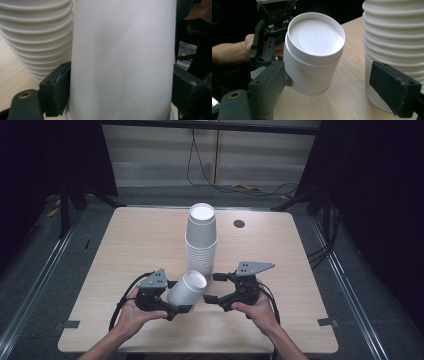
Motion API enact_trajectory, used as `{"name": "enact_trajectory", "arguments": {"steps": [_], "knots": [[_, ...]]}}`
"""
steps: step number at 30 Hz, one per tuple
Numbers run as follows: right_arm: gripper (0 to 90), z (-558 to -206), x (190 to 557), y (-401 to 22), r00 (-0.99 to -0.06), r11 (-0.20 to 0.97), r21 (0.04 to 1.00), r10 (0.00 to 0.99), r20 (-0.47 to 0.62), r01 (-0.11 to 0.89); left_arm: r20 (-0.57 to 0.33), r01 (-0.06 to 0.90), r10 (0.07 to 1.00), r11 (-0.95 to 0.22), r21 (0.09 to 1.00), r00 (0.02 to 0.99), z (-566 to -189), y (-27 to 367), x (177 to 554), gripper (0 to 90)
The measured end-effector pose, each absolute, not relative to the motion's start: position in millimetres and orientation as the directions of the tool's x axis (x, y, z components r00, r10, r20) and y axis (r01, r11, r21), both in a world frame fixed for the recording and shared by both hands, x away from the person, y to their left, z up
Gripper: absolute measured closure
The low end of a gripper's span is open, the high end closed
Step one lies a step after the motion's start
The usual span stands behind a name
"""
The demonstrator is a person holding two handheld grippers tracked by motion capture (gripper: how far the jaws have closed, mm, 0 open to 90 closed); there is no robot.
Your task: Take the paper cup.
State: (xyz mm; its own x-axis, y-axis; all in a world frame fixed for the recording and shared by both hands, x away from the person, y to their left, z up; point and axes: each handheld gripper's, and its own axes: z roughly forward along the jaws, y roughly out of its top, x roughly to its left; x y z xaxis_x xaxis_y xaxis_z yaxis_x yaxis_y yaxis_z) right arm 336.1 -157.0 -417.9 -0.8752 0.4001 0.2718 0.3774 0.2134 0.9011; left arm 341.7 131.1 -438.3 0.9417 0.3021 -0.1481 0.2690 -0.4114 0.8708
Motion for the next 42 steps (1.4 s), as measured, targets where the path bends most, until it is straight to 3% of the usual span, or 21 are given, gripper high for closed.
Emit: {"name": "enact_trajectory", "arguments": {"steps": [16, 27, 42], "knots": [[13.4, -418, 335, -156, -0.882, 0.288, 0.882, 0.406, 0.240, 0.373, -0.098, 0.240, 0.283, -0.525, 0.817, 0.954, -425, 118, 350, 15.7], [13.6, -424, 334, -152, -0.892, 0.391, 0.843, 0.404, 0.203, 0.369, -0.048, 0.208, 0.261, -0.628, 0.750, 0.964, -430, 114, 346, 15.9], [14.7, -419, 335, -143, -0.918, 0.550, 0.768, 0.376, 0.124, 0.329, -0.055, 0.210, 0.243, -0.678, 0.704, 0.968, -433, 108, 345, 16.3]]}}
